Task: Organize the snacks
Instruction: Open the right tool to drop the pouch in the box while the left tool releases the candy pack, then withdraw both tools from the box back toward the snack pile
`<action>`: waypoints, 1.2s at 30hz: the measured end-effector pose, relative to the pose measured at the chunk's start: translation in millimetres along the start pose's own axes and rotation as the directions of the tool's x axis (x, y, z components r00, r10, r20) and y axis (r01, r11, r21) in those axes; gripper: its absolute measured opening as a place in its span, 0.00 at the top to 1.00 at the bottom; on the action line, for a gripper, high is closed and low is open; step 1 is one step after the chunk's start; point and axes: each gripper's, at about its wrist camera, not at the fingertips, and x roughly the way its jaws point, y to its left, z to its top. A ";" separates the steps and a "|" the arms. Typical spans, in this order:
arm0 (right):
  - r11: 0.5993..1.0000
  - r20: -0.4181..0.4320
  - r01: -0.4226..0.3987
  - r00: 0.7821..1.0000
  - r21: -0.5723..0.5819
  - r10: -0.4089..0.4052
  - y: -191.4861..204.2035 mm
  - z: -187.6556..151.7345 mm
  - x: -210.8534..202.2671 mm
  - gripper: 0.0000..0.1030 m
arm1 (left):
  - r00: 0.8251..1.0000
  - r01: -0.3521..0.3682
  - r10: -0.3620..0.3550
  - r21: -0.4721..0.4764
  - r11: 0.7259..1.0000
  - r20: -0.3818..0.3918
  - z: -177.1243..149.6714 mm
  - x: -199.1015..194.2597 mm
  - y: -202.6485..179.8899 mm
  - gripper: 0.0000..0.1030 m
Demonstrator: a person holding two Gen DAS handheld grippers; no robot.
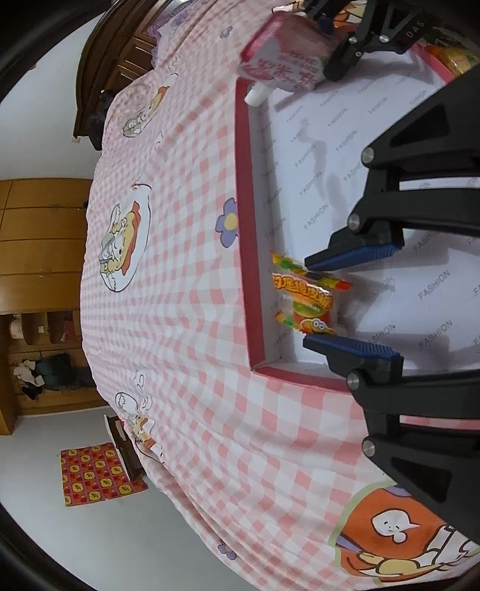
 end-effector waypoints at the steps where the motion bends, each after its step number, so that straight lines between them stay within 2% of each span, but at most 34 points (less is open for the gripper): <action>1: 1.000 -0.001 -0.006 1.000 0.005 0.006 -0.5 -0.6 1.1 0.67 | 1.000 0.002 -0.002 -0.003 1.000 0.000 0.4 -0.5 0.0 0.64; 5: 0.999 0.012 -0.037 0.999 0.022 0.037 -2.3 -1.9 -0.7 0.63 | 1.000 0.014 -0.014 -0.016 1.000 -0.003 -0.3 -1.3 1.4 0.64; 10: 0.999 0.062 -0.037 0.997 0.024 0.035 -2.4 -1.0 -11.6 0.43 | 0.998 0.056 -0.055 -0.026 0.998 0.014 -0.6 -9.0 0.4 0.63; 13: 0.999 0.091 -0.038 0.995 0.035 0.034 -5.2 0.3 -19.0 0.39 | 0.997 0.064 -0.063 -0.015 0.998 0.042 1.6 -18.2 -2.6 0.52; 18: 0.998 0.106 -0.046 0.994 0.041 0.041 -6.9 1.4 -25.5 0.38 | 0.995 0.061 -0.061 0.003 0.998 0.081 3.7 -32.4 -6.7 0.45; 36: 0.992 0.129 -0.119 0.985 0.045 0.113 5.1 -14.3 -58.4 0.38 | 0.993 0.106 -0.104 -0.036 0.994 0.057 -15.9 -71.4 5.6 0.45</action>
